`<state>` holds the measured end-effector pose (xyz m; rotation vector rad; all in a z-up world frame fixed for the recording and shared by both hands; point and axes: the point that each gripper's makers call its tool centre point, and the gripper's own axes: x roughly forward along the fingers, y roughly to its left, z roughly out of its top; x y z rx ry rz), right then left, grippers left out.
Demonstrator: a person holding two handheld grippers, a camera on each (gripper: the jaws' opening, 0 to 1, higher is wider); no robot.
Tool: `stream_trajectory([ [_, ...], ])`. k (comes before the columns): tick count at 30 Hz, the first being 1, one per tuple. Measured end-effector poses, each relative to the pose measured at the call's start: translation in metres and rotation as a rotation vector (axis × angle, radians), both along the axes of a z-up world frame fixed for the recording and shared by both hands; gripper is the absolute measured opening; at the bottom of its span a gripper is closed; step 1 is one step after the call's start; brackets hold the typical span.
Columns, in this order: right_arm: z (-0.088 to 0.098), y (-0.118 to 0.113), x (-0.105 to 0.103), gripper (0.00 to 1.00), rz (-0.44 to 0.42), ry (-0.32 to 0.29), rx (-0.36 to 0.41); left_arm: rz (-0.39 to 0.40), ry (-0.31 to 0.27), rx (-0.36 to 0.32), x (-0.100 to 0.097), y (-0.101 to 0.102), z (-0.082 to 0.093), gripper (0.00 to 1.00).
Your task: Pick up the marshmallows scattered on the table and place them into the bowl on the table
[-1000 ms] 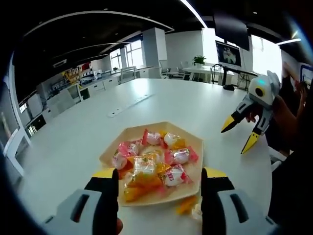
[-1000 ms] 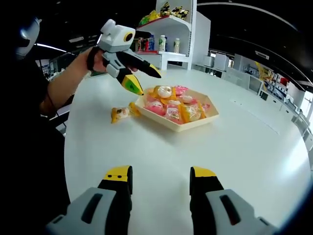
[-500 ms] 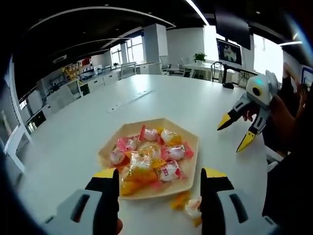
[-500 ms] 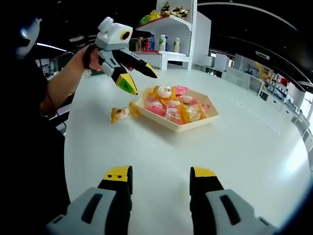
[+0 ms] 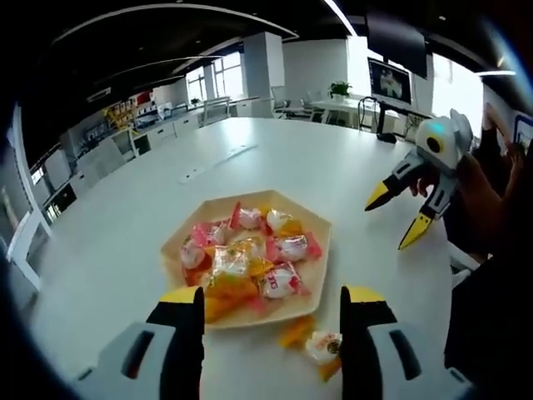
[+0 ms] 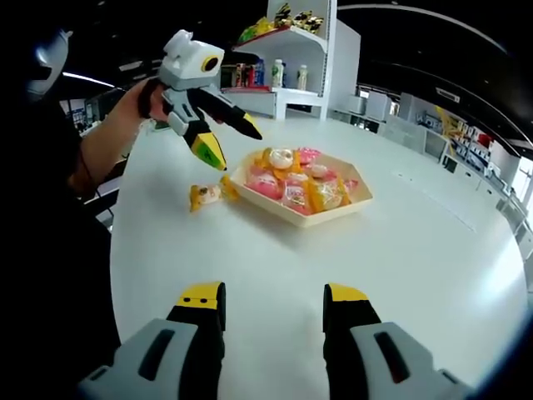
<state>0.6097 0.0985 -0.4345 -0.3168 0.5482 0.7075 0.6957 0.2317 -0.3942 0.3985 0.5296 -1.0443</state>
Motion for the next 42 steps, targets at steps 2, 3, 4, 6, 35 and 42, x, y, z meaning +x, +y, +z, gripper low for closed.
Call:
stream_trajectory([
  [2,0.0,-0.001,0.0,0.47,-0.004,0.0,0.001,0.019,0.001,-0.021,-0.001,0.0,0.004,0.62],
  [3,0.0,-0.001,0.0,0.47,-0.004,0.001,0.001,0.02,-0.001,-0.022,-0.002,0.0,0.005,0.62],
  [4,-0.001,-0.001,0.0,0.47,-0.004,0.002,0.002,0.022,-0.001,-0.024,-0.003,0.0,0.005,0.63],
  [6,-0.001,-0.001,-0.001,0.47,-0.004,0.003,0.002,0.025,0.003,-0.015,-0.006,0.0,0.003,0.63],
  [35,-0.001,-0.004,-0.002,0.47,-0.01,-0.001,0.012,0.036,0.104,0.109,-0.03,0.009,-0.032,0.54],
  [42,-0.003,-0.005,-0.002,0.47,-0.013,0.003,0.011,0.035,0.14,0.118,-0.034,0.01,-0.04,0.54],
])
